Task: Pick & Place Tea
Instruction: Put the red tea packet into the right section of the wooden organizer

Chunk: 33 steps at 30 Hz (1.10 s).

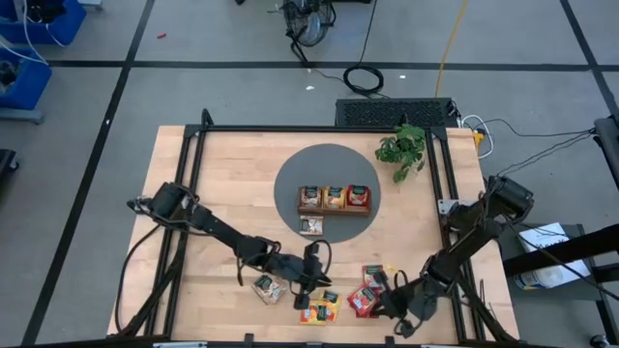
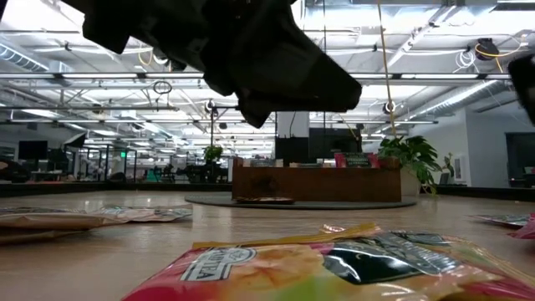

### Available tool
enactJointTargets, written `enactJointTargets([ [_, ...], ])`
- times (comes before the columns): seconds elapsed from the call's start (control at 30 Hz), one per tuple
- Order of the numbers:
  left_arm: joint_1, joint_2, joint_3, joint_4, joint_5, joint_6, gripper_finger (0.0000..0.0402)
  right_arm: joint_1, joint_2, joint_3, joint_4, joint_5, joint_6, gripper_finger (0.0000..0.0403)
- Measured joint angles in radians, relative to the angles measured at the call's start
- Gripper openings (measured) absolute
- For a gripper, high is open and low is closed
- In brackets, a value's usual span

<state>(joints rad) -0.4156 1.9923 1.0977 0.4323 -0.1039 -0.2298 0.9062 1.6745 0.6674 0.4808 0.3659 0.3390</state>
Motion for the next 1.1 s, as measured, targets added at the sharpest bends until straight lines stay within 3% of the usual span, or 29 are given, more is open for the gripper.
enactJointTargets([
  [0.3,-0.003,0.000,-0.002,-0.053,0.000,0.007,0.0042,-0.099,0.026,0.000,-0.085,-0.107,0.037,0.0000],
  [0.73,-0.010,0.000,-0.002,-0.058,-0.001,0.010,0.0042,-0.237,0.026,0.000,-0.185,-0.105,0.023,0.0000],
  [0.93,-0.013,0.000,-0.002,-0.077,-0.081,0.046,0.0042,-0.286,0.026,-0.001,-0.158,-0.051,-0.022,0.0000],
  [1.1,-0.013,0.000,-0.002,-0.070,-0.082,0.046,0.0042,-0.303,-0.004,-0.001,-0.083,-0.052,-0.067,0.0000],
])
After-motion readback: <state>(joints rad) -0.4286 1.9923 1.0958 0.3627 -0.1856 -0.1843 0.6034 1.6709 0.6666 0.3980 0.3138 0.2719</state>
